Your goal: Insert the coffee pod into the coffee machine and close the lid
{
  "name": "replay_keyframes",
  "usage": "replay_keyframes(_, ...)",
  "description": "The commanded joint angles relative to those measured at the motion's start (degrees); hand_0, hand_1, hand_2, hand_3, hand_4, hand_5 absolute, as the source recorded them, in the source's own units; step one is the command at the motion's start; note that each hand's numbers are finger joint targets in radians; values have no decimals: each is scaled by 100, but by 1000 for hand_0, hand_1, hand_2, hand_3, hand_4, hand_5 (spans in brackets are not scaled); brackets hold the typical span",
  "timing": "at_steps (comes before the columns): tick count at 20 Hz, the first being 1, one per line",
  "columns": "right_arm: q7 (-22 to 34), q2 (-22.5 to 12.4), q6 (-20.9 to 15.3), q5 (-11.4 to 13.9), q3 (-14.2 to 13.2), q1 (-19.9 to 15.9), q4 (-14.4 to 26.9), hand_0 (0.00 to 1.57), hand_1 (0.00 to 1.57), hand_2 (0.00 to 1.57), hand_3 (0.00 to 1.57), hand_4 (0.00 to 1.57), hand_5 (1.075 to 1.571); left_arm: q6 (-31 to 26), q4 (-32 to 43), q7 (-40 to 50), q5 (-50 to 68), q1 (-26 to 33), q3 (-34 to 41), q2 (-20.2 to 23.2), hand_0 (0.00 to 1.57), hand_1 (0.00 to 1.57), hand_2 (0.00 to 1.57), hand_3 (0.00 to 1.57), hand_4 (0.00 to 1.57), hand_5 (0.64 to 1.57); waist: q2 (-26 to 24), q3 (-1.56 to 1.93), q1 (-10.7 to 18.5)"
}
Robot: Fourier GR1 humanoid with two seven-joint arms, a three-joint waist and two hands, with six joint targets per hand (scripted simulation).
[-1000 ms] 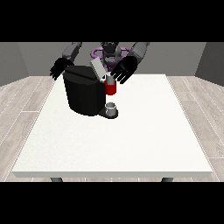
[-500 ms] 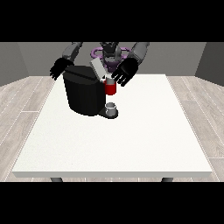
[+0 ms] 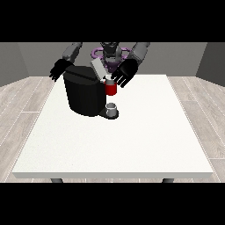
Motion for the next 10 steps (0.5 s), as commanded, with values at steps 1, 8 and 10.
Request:
replay_keyframes(1,169,-5,-29,53,90,-42,-198,0,0,0,0,408,1571,48,65,-86,-124,17,-34,122,1118,1118,1158,990,442,1571,-15,-2,-59)
replay_keyframes(8,-68,158,-83,66,145,182,-101,0,0,0,0,458,1571,86,-4,-360,-123,108,-4,156,1050,1050,1119,962,364,1571,8,-1,60)
replay_keyframes(10,7,143,-143,96,141,-19,-154,0,0,0,0,459,1571,22,58,-246,-141,-43,6,148,1064,1064,1117,952,360,1571,72,-1,-9)
